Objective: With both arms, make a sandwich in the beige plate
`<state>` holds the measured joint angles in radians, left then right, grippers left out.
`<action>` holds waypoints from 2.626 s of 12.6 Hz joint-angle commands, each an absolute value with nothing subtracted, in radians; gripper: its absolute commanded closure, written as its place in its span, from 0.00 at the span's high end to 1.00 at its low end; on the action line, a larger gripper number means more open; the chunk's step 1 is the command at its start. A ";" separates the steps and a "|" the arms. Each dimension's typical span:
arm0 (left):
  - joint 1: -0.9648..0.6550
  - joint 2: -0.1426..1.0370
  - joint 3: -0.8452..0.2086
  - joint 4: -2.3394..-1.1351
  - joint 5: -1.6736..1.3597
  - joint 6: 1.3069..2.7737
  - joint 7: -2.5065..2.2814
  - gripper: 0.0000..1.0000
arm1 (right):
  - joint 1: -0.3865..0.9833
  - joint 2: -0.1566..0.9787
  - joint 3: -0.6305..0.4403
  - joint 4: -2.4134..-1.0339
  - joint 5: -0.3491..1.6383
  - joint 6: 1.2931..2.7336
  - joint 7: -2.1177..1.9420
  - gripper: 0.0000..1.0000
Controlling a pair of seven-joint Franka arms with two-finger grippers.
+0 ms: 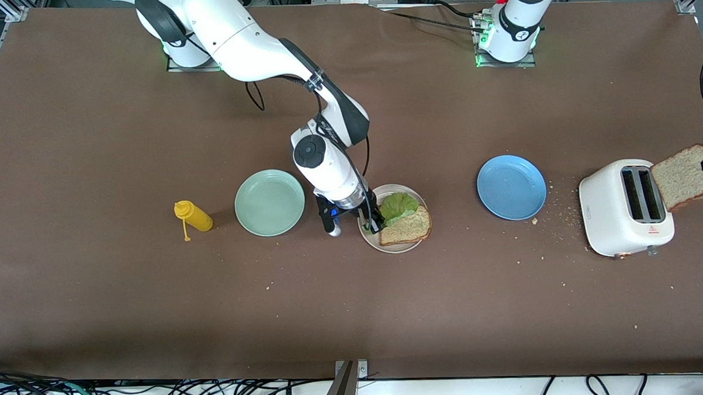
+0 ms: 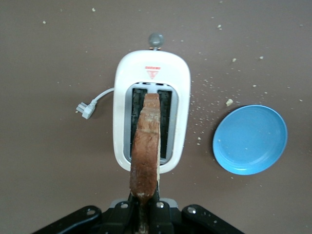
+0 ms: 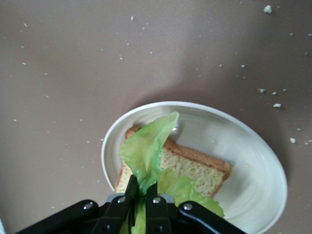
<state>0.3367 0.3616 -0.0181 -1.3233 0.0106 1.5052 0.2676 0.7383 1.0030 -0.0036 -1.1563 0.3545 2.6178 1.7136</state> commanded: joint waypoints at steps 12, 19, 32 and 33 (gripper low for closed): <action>0.226 0.442 -0.017 -1.319 -0.615 1.417 0.261 0.00 | 0.762 1.071 0.002 -1.114 0.338 2.734 1.789 0.68; 0.081 0.733 -0.063 -1.321 -1.007 1.417 0.296 0.00 | 0.761 0.991 -0.067 -1.114 0.333 2.567 1.781 0.94; -0.152 0.899 -0.061 -1.328 -1.118 1.745 0.525 0.00 | 0.479 0.609 -0.113 -1.121 0.328 1.740 1.046 0.98; -0.152 0.897 -0.058 -1.330 -1.103 1.759 0.512 0.06 | 0.476 0.591 -0.159 -1.121 0.327 1.686 0.938 0.98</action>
<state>-0.1430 0.8912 -0.0750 -1.3427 -1.1021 1.7407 0.5018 0.4940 0.6448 -0.1269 -1.0931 0.3391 1.7664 1.0933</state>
